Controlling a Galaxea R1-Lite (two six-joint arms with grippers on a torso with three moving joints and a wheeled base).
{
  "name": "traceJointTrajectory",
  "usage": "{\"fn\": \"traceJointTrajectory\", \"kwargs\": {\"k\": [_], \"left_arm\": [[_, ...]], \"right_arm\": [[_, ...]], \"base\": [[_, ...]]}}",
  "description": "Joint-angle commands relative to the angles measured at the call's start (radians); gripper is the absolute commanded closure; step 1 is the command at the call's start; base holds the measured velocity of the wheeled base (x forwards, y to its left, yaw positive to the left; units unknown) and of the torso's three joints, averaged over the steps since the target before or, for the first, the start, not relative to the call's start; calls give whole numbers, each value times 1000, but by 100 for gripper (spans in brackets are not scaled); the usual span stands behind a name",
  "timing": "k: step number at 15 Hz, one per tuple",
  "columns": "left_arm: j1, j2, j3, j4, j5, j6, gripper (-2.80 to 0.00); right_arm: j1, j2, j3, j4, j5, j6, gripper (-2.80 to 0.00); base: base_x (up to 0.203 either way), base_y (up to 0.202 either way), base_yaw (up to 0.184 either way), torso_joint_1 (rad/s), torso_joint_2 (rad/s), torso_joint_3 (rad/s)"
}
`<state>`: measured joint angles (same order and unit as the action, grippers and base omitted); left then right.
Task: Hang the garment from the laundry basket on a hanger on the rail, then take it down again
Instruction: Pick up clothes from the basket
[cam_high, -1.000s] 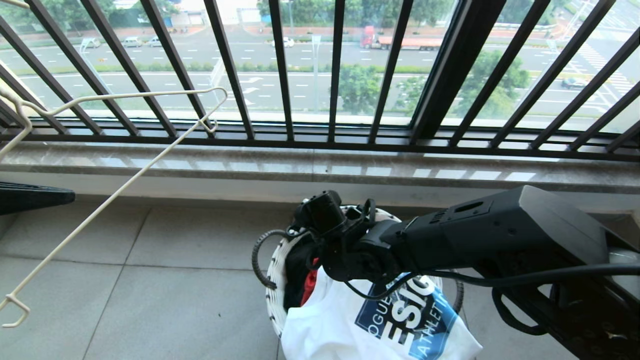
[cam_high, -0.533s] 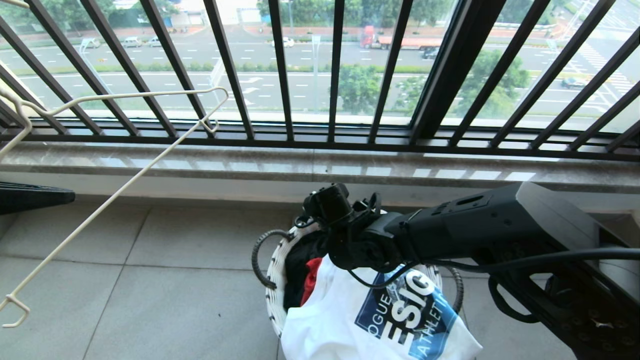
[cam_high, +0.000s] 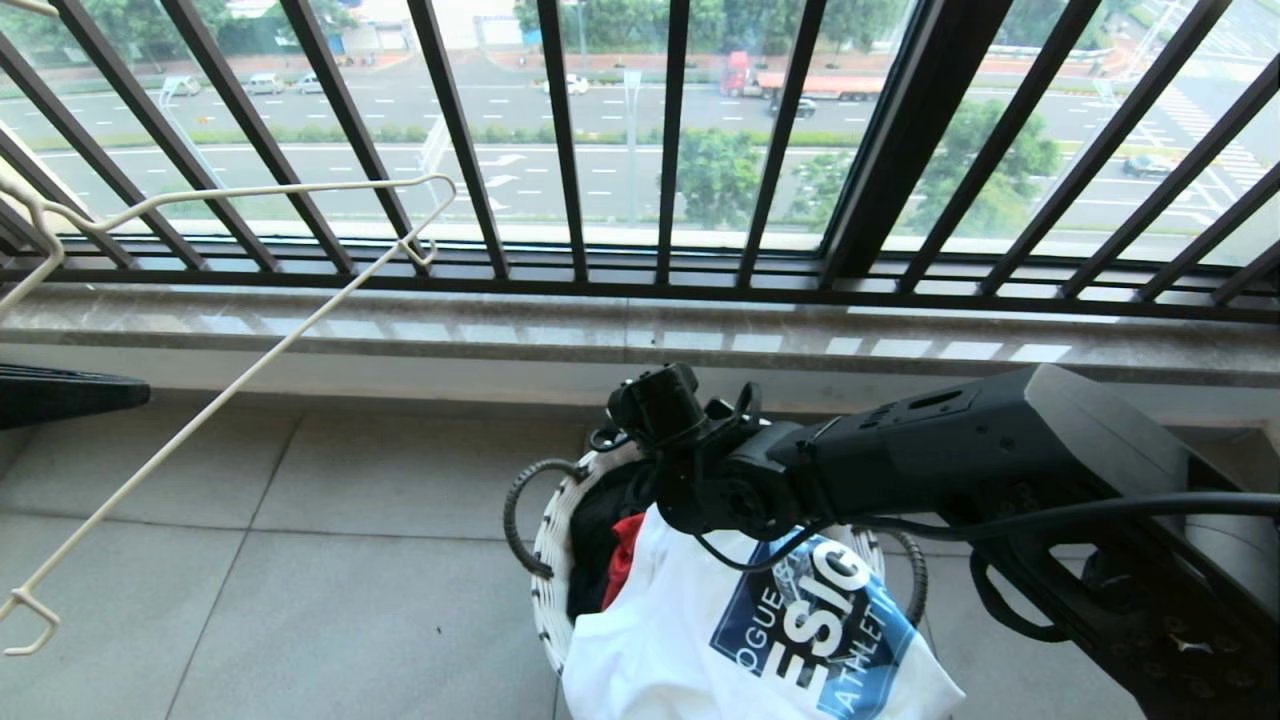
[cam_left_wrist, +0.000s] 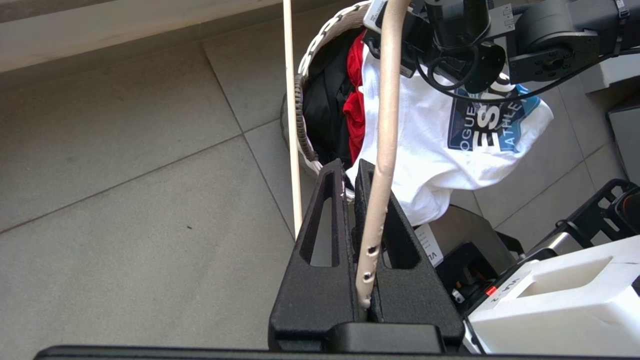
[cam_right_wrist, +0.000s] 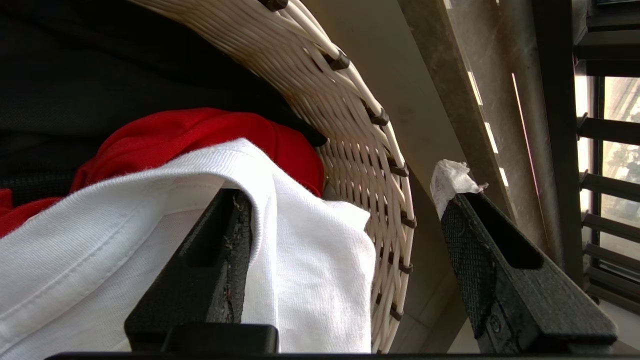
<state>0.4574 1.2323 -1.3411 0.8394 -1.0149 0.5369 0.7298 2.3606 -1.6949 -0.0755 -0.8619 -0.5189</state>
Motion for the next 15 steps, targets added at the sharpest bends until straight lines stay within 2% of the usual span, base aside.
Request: {"fn": "traceJointTrajectory", "kwargs": {"k": [1,6,11,15], "left_arm": [[4,-1,0,4,-7,3,0],[3,-4,0,4,-8,4,0],[3,-40,-2,7,-8,-1,0],[3,-42,-4,7,-2,-15,0]], "right_arm": [[0,2,0,-1,-5,-3,0],[10,-55,0,-3,-2,5,0],[67,-191,16,-2,3,22,0],[104,-286,56,-1,11,175,0]], "base": [[0,0,0,0,0,0],[0,0,0,0,0,0],[0,0,0,0,0,0],[0,0,0,0,0,0]]}}
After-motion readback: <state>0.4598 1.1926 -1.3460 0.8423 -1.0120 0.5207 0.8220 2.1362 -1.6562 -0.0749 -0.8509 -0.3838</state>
